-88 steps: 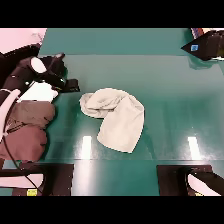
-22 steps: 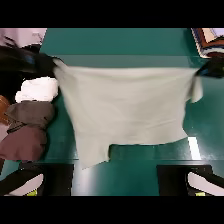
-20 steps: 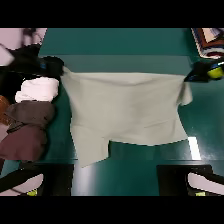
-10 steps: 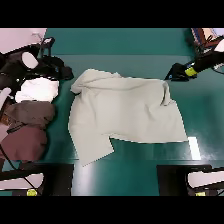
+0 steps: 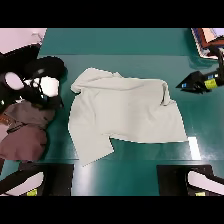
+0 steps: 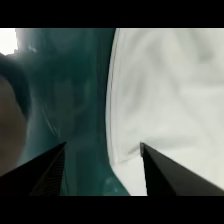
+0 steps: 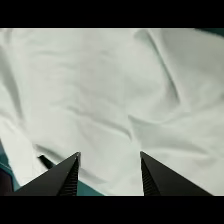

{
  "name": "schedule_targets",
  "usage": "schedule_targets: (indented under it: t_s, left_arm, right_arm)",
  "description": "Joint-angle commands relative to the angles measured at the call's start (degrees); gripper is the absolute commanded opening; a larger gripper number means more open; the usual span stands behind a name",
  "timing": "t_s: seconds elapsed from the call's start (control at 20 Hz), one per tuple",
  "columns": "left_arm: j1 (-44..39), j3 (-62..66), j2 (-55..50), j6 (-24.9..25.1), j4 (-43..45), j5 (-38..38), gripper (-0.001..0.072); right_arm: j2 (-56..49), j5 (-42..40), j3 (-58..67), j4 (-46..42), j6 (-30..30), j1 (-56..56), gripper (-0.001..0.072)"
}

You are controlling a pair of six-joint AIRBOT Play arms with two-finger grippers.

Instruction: Fold the shirts.

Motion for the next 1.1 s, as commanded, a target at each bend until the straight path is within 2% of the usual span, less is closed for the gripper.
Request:
schedule_targets:
  t_s: [0.0, 0.2, 0.45, 0.5, 0.6, 0.65, 0.85, 1.0, 1.05]
  left_arm:
    - [0.33, -11.76, 2.80, 0.35, -4.04, 2.25, 0.0547]
    - [-0.24, -17.64, 2.80, 3.37, -11.34, 7.63, 0.0546]
    - [-6.19, -18.75, 2.78, 2.86, -12.17, 11.72, 0.0544]
    - [-6.51, -18.75, 2.80, 2.80, -12.22, 11.67, 0.0439]
    - [-6.51, -18.45, 2.80, 2.62, -12.17, 11.52, 0.0075]
    - [-6.49, -17.64, 2.86, 2.40, -12.11, 10.78, 0.0025]
    - [-6.34, -12.31, 7.41, 2.36, -11.37, 8.13, 0.0025]
    - [-6.34, -10.47, 11.54, 2.43, -11.43, 8.13, 0.0025]
    - [-6.34, -10.49, 12.00, 2.43, -11.47, 8.11, 0.0025]
  right_arm:
    - [6.73, -2.27, -10.03, 3.96, -0.92, -1.88, 0.0430]
    - [10.27, -3.85, -13.86, 4.39, -0.92, -1.88, 0.0430]
    - [12.35, -4.50, -13.77, 4.37, -0.92, -1.88, 0.0430]
    - [12.72, -4.50, -13.77, 4.11, -0.92, -1.90, 0.0430]
    - [13.60, -4.26, -13.77, 0.87, -0.90, -1.90, 0.0430]
    - [14.10, -3.61, -13.79, -1.95, -0.68, -1.90, 0.0430]
    - [17.94, -0.35, -18.60, -18.14, 2.84, -4.44, 0.0430]
    - [21.11, -0.42, -28.92, -19.65, 2.80, -16.28, 0.0431]
    - [21.05, -0.26, -31.98, -19.67, 2.47, -20.59, 0.0469]
